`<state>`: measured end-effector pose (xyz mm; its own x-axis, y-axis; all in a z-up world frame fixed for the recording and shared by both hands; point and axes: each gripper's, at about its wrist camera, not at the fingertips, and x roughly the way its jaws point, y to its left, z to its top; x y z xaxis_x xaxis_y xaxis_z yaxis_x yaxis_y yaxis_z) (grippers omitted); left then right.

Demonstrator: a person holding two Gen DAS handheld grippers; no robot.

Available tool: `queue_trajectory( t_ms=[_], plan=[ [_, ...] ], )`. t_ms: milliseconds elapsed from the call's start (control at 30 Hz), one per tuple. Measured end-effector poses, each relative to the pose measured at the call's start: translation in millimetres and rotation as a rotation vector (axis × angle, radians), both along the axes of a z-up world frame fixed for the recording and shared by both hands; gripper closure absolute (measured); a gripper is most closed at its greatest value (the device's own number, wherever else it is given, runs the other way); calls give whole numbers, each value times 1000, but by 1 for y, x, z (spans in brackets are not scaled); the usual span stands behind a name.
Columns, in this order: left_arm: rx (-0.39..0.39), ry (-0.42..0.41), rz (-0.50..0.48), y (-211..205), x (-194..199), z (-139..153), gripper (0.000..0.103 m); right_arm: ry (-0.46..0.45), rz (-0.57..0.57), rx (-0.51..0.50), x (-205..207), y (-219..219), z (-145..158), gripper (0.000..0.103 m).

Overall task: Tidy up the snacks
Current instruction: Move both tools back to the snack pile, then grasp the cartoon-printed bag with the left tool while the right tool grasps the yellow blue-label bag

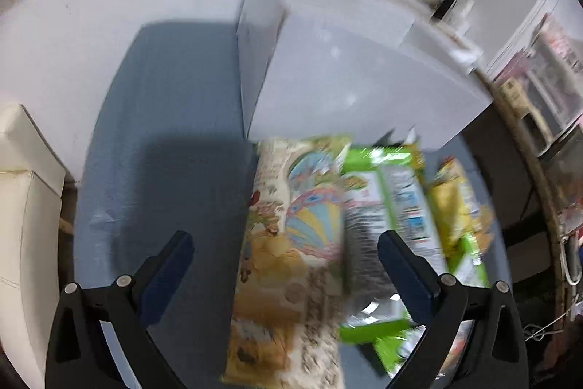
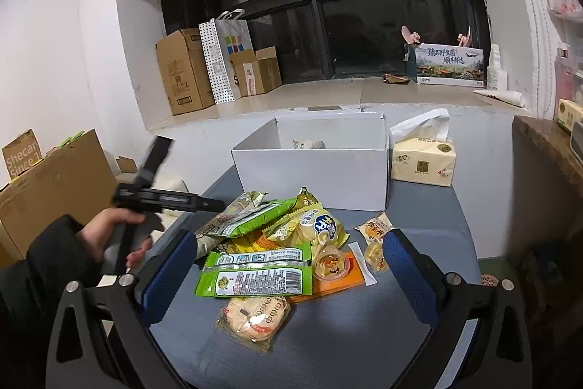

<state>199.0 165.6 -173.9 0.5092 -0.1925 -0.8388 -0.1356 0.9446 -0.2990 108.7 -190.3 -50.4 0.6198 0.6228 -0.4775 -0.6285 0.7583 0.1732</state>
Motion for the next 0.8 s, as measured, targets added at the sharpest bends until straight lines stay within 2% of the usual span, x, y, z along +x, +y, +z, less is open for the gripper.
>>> queue_trajectory(
  t_ms=[33,67,100,133,200,300,367,500,567,633,700,800],
  plan=[
    [10,9,-9,-3,2,-5,2,2,-3,-2,1,-1,-1,0],
    [12,10,-22,-5,2,-7,15,4,-5,-4,1,-1,-1,0],
    [5,9,-28,-6,1,-9,48,6,-8,-5,1,-1,-1,0],
    [0,10,-12,-4,-2,-9,57,9,-11,-4,2,-2,-3,0],
    [4,-8,-14,-4,-9,-3,67,20,-17,-6,3,-2,-5,0],
    [62,-57,-14,-10,-27,13,71,29,-16,-11,4,1,-7,0],
    [73,-114,16,-7,-45,27,71,32,-15,-18,5,3,-9,0],
    [44,-229,70,2,-83,52,71,62,-17,-51,12,14,-18,0],
    [54,-284,84,-3,-103,64,71,82,-8,-65,17,19,-24,0],
    [50,-346,94,-9,-125,75,71,130,-1,-80,26,27,-33,0],
    [28,-373,104,-9,-139,80,71,160,38,-86,42,40,-41,0],
    [4,-400,109,-9,-158,85,71,149,81,-152,74,64,-52,0]
  ],
)
